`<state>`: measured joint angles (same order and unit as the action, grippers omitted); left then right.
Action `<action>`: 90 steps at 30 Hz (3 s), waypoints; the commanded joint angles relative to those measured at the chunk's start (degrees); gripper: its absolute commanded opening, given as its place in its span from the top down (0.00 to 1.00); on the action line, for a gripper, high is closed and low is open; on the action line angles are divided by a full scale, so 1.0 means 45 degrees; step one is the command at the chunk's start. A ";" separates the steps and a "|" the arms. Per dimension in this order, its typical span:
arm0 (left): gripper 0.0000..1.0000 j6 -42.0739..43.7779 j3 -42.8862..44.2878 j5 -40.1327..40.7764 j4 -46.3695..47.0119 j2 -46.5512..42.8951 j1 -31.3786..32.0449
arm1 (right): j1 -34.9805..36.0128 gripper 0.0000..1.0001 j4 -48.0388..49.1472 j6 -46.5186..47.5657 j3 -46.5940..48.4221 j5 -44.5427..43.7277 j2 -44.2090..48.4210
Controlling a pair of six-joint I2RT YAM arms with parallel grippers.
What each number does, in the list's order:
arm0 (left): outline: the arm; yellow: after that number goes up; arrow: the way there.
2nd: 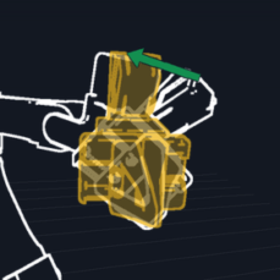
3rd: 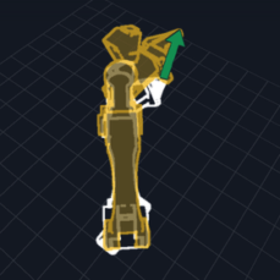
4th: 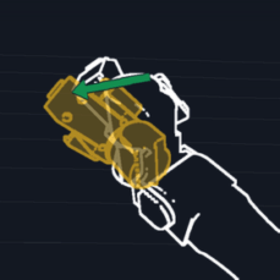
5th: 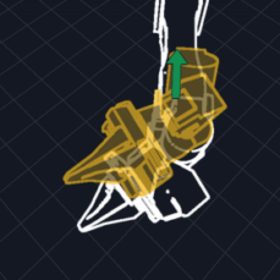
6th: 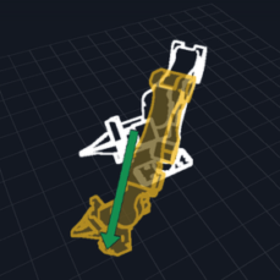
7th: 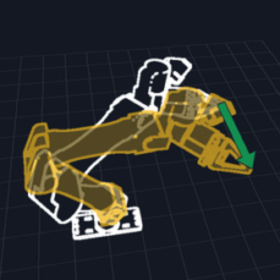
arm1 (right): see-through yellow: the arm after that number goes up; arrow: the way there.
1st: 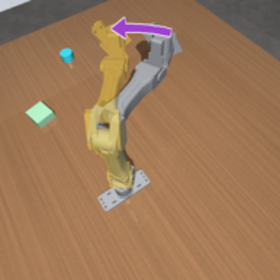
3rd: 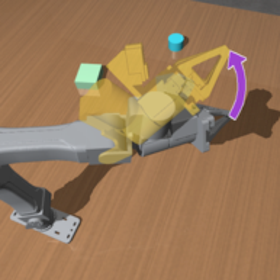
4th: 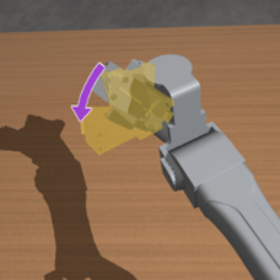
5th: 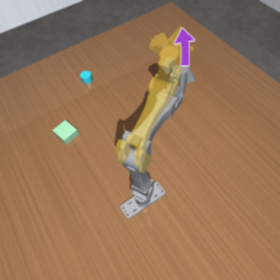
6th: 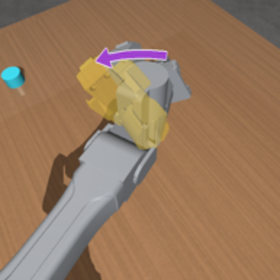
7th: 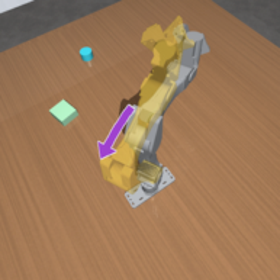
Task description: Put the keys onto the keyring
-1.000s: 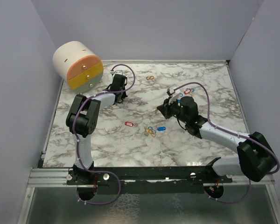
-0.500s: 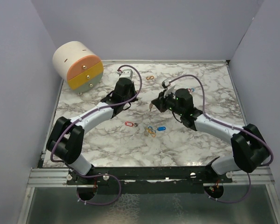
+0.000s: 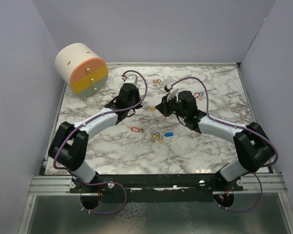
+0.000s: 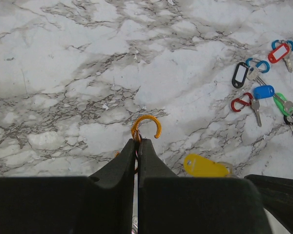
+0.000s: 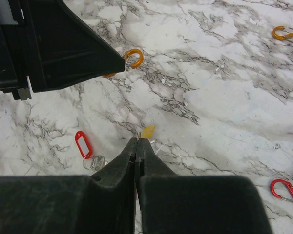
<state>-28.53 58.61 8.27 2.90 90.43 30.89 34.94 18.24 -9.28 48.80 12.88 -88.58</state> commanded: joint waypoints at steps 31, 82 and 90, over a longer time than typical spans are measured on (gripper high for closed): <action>1.00 0.0282 -0.0464 -0.1257 0.0277 -0.0807 0.1689 | 0.0572 0.99 0.0090 0.0811 0.0049 -0.0721 0.0015; 1.00 0.0141 -0.1132 -0.1354 0.0789 -0.0814 0.0341 | 0.0790 0.99 0.0555 0.0735 0.0027 -0.0554 -0.1048; 1.00 0.0119 -0.1433 -0.1688 0.0842 -0.0771 0.0636 | 0.0849 0.99 0.0700 0.0807 -0.0152 -0.0722 -0.0520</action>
<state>-27.53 52.66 3.03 4.67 86.50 32.84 38.30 18.57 -5.74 49.01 10.92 -93.80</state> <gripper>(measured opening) 0.030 0.008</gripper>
